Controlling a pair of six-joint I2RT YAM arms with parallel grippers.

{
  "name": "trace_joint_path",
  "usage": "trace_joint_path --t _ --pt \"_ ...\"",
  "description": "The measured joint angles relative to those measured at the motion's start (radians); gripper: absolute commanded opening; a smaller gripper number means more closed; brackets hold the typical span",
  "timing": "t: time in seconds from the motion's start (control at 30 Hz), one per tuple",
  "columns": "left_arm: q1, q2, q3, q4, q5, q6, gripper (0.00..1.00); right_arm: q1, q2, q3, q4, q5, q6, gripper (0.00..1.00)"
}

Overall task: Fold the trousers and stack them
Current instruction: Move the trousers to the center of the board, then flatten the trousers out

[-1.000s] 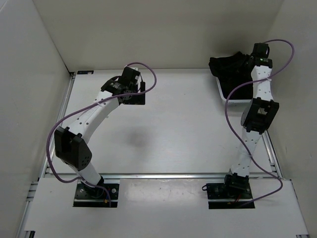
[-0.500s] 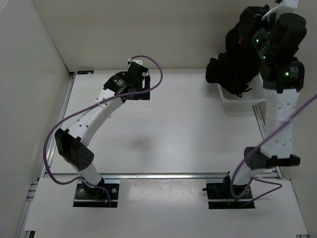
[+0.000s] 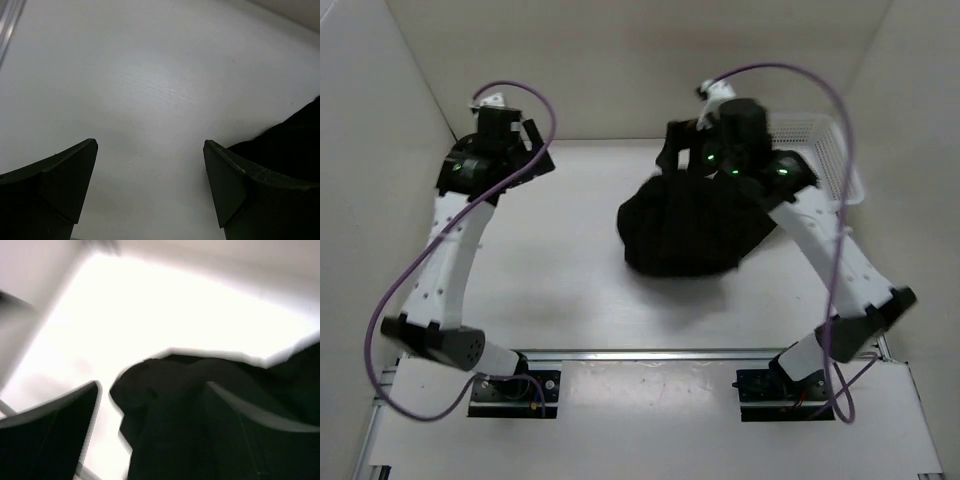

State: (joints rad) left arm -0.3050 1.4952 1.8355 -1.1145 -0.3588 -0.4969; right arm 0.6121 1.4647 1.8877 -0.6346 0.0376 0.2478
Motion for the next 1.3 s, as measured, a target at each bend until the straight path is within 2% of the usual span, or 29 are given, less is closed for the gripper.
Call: trace_joint_path --t 0.07,0.17,0.3,0.4,0.5,0.57,0.67,0.73,0.8,0.9,1.0,1.03,1.07,1.1,1.13,1.17,1.2,1.27,1.3 --pt "0.041 -0.076 0.0 0.013 0.029 0.018 1.0 0.007 0.086 -0.066 -0.049 0.024 0.011 1.0" --pt "0.025 -0.152 0.0 0.034 0.113 0.056 1.0 0.008 0.154 -0.171 -0.113 0.1 0.018 1.0" --pt "-0.052 -0.138 -0.09 0.092 0.245 0.089 1.0 -0.063 0.082 -0.304 -0.15 0.143 0.026 0.93" --pt "-0.142 -0.023 -0.209 0.134 0.292 0.084 1.0 -0.181 -0.068 -0.417 -0.128 0.128 0.041 0.93" --pt "-0.251 0.166 -0.301 0.163 0.289 0.065 1.0 -0.277 -0.197 -0.532 -0.095 0.089 0.061 0.93" --pt "-0.316 0.286 -0.351 0.164 0.276 0.045 1.0 -0.299 -0.234 -0.613 -0.079 0.054 0.069 0.93" --pt "-0.372 0.381 -0.406 0.166 0.274 0.017 1.0 -0.328 -0.219 -0.732 -0.047 -0.013 0.078 0.89" --pt "-0.378 0.409 -0.411 0.17 0.284 0.0 1.0 -0.365 -0.191 -0.787 -0.036 -0.053 0.087 0.83" --pt "-0.383 0.428 -0.391 0.177 0.296 -0.016 1.0 -0.43 -0.17 -0.827 -0.016 -0.097 0.096 0.82" --pt "-0.404 0.479 -0.293 0.188 0.3 -0.031 1.0 -0.56 -0.164 -0.87 0.048 -0.168 0.124 0.94" --pt "-0.435 0.534 -0.206 0.23 0.336 -0.047 0.98 -0.633 -0.119 -0.86 0.108 -0.203 0.146 1.0" --pt "-0.444 0.554 -0.188 0.24 0.348 -0.05 0.92 -0.635 -0.09 -0.846 0.12 -0.211 0.147 1.0" --pt "-0.45 0.57 -0.18 0.249 0.361 -0.054 0.8 -0.634 -0.05 -0.827 0.138 -0.224 0.15 1.0" --pt "-0.454 0.588 -0.176 0.254 0.371 -0.059 0.64 -0.633 -0.007 -0.809 0.156 -0.229 0.153 0.97" --pt "-0.456 0.603 -0.175 0.256 0.379 -0.064 0.2 -0.631 0.033 -0.795 0.174 -0.232 0.154 0.93" --pt "-0.455 0.613 -0.177 0.254 0.383 -0.067 0.1 -0.629 0.07 -0.781 0.188 -0.235 0.159 0.89" --pt "-0.451 0.618 -0.181 0.25 0.386 -0.063 0.1 -0.628 0.104 -0.768 0.199 -0.238 0.164 0.73" --pt "-0.438 0.606 -0.193 0.243 0.39 -0.063 0.1 -0.629 0.163 -0.746 0.223 -0.242 0.169 0.6" --pt "-0.429 0.589 -0.196 0.232 0.391 -0.063 0.1 -0.629 0.19 -0.736 0.231 -0.243 0.174 0.43"
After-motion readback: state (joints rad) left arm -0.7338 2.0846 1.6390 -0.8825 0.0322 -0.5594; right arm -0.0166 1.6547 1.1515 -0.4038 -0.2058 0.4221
